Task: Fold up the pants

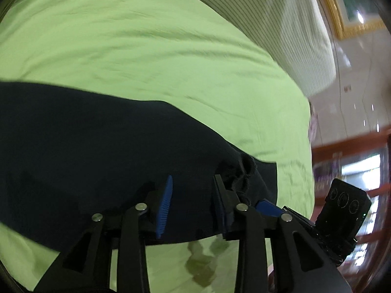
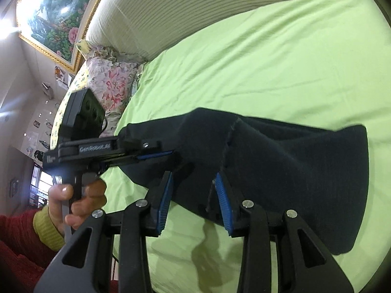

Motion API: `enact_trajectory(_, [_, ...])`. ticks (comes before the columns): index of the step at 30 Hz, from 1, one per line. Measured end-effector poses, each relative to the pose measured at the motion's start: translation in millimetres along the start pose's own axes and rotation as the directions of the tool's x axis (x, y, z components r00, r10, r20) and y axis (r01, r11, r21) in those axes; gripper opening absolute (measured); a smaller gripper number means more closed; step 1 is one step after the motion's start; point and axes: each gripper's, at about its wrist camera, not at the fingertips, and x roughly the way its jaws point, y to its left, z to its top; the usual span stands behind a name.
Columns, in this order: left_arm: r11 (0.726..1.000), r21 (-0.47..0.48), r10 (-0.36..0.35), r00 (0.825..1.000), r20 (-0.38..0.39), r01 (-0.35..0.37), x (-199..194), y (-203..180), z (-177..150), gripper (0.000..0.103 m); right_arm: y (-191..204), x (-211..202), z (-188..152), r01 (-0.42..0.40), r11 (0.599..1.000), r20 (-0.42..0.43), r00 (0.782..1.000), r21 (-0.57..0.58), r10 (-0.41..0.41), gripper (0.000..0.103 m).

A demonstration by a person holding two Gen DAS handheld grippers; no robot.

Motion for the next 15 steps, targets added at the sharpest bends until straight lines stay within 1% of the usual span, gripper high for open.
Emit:
enact_trajectory(2, [0.999,-0.034,0.005,1.000,0.022,-0.005,-9,9,-3,0.034,-2,-1,3,0.003,1.000,-0.006,1.000,-0.014,-0.003,0.038])
enact_trajectory(6, [0.995,-0.095,0.011,0.998,0.058,-0.006,-26,26,-13,0.034,5,5,14,-0.007,0.999,-0.019,1.000,-0.046,0.006,0.038])
enact_trajectory(7, [0.994,-0.105,0.013,0.998,0.065,-0.006,-30,29,-15,0.035,8,8,17,-0.011,0.998,-0.025,1.000,-0.054,0.010,0.038])
enact_trajectory(9, [0.991,-0.135,0.021,0.996,0.088,-0.009,-41,38,-20,0.042,17,15,24,-0.017,0.997,-0.040,0.999,-0.079,0.014,0.038])
enact_trajectory(12, [0.984,-0.179,0.042,0.991,0.125,-0.019,-61,55,-27,0.046,31,27,32,-0.033,0.992,-0.062,0.998,-0.121,0.026,0.041])
enact_trajectory(13, [0.979,-0.202,0.051,0.989,0.139,-0.022,-67,62,-31,0.047,36,32,34,-0.037,0.990,-0.071,0.997,-0.133,0.028,0.044])
enact_trajectory(15, [0.969,-0.247,0.071,0.985,0.158,-0.030,-77,71,-37,0.054,46,42,39,-0.051,0.986,-0.091,0.995,-0.159,0.036,0.045])
